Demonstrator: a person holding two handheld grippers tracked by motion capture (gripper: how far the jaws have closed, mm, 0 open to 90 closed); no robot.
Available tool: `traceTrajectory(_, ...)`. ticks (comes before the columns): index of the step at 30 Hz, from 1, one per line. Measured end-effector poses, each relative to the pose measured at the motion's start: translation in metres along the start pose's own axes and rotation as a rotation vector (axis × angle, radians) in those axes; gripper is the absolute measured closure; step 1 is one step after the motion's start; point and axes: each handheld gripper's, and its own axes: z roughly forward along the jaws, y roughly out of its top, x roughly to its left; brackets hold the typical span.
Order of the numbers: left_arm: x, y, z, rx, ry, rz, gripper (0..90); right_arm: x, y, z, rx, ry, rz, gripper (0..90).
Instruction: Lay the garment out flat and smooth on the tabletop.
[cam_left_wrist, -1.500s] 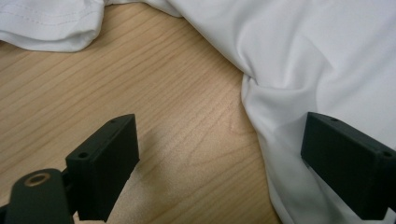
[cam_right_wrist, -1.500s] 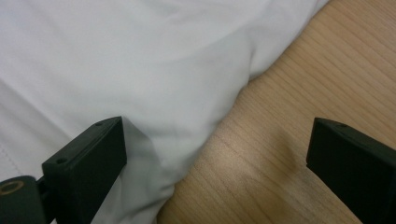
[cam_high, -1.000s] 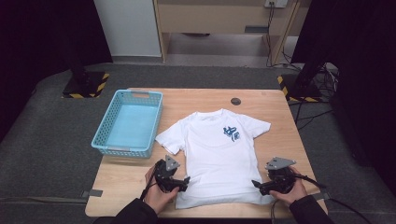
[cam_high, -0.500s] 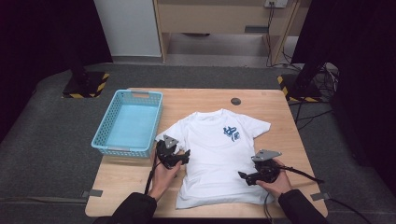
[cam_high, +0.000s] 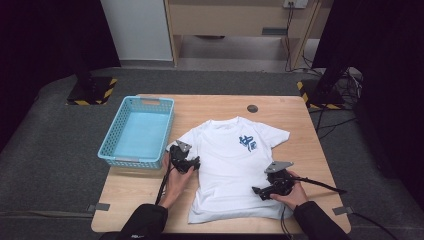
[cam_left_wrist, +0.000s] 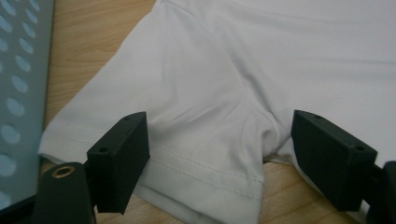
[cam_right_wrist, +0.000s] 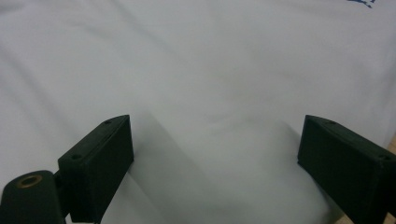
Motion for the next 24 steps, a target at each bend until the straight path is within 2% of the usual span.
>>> traceTrajectory(3, 0.002, 0.001, -0.002, 0.008, 0.033, 0.035, 19.8, 0.0, -0.001, -0.002, 0.021, -0.002, -0.004, 8.7)
traceTrajectory(5, 0.003, 0.002, -0.004, 0.017, 0.078, 0.076, 22.4, -0.001, -0.002, -0.004, 0.042, 0.002, -0.008, 8.1)
traceTrajectory(6, 0.003, 0.003, -0.005, 0.018, 0.088, 0.079, 23.4, -0.002, -0.004, -0.006, 0.041, 0.001, -0.007, 8.1)
traceTrajectory(10, 0.002, 0.004, -0.008, -0.014, 0.065, 0.046, 22.7, -0.007, -0.009, -0.014, 0.062, 0.01, 0.002, 6.7)
traceTrajectory(12, -0.001, 0.006, -0.009, -0.021, 0.04, 0.057, 21.5, -0.006, -0.009, -0.017, 0.065, 0.041, 0.012, 4.5)
traceTrajectory(14, -0.004, 0.005, -0.006, -0.007, 0.028, 0.068, 20.9, -0.006, -0.01, -0.02, 0.051, 0.042, 0.015, 4.8)
traceTrajectory(16, -0.005, 0.004, -0.003, 0.017, 0.034, 0.082, 20.9, -0.009, -0.008, -0.023, 0.027, 0.03, 0.024, 4.8)
traceTrajectory(17, -0.004, 0.003, -0.002, 0.013, 0.034, 0.07, 20.2, -0.011, -0.007, -0.025, 0.011, 0.022, 0.029, 4.9)
traceTrajectory(19, -0.002, 0.004, -0.003, 0.015, 0.046, 0.071, 20.8, -0.019, -0.001, -0.031, -0.06, -0.01, 0.058, 5.6)
traceTrajectory(22, 0.0, 0.005, -0.002, 0.014, 0.034, 0.053, 20.8, -0.033, 0.006, -0.034, -0.143, -0.068, 0.109, 6.7)
traceTrajectory(24, 0.001, 0.006, 0.0, 0.01, 0.017, 0.045, 20.7, -0.043, 0.009, -0.032, -0.162, -0.109, 0.131, 6.9)
